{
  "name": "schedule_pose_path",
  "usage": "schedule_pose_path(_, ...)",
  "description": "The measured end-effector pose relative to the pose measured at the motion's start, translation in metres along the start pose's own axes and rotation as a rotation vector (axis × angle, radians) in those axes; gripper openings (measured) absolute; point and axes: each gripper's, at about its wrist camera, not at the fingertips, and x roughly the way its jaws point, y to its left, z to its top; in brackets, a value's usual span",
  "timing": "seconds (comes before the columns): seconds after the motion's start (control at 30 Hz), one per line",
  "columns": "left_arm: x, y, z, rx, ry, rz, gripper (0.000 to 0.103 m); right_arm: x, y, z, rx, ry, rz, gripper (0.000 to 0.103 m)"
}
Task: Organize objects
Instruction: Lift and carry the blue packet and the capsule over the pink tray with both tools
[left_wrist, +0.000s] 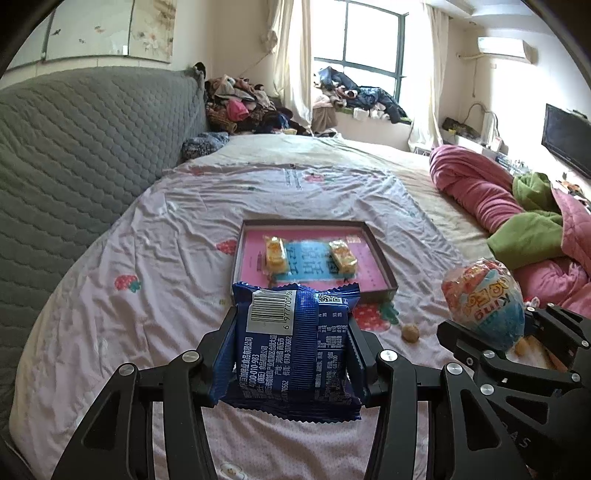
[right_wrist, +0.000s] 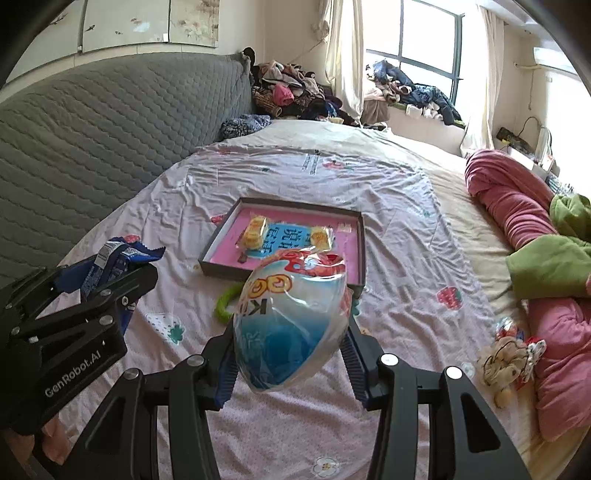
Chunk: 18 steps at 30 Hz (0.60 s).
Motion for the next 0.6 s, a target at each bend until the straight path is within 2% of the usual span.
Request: schedule_pose_path(0.6, -0.013, 0.005, 0.018, -0.039, -0.033, 0.003, 0.053, -0.027, 0.001, 0.023, -0.014, -0.070, -0.012, 0.050)
